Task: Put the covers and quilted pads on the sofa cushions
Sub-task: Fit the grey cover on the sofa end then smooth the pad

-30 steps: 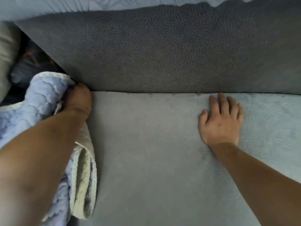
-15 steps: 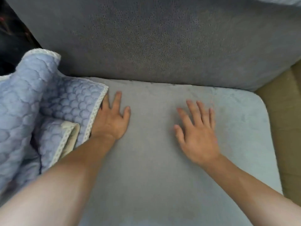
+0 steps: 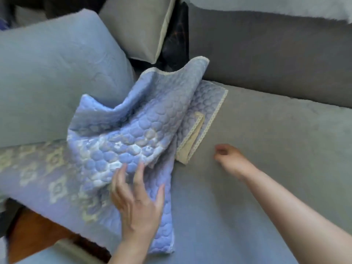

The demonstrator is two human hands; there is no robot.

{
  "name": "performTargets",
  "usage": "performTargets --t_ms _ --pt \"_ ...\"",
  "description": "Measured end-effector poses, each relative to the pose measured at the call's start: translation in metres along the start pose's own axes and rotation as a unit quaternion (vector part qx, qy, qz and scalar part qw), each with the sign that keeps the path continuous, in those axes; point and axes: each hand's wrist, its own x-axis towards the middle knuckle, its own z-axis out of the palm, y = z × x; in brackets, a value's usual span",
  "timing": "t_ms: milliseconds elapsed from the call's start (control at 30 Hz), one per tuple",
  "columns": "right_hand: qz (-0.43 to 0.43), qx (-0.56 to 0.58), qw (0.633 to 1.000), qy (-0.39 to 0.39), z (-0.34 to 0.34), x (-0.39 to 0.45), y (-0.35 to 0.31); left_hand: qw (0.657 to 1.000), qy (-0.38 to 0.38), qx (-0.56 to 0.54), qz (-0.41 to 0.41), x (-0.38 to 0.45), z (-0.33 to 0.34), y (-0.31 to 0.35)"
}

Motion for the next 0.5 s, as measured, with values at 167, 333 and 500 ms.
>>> performTargets --t_ms 167,333,500 --pt "0.043 0.397 0.914 -0.068 0.082 0.009 -0.086 0.999 -0.008 0.009 -0.053 0.069 -0.048 -0.132" --pt "0.087 0.407 0.909 0.03 0.096 0.024 -0.112 0.967 -0.149 -0.124 -0.168 0.132 -0.036 -0.162" --pt "-0.025 0.064 0.945 0.321 -0.006 -0.101 -0.113 0.927 -0.195 -0.12 -0.296 0.106 -0.065 -0.157"
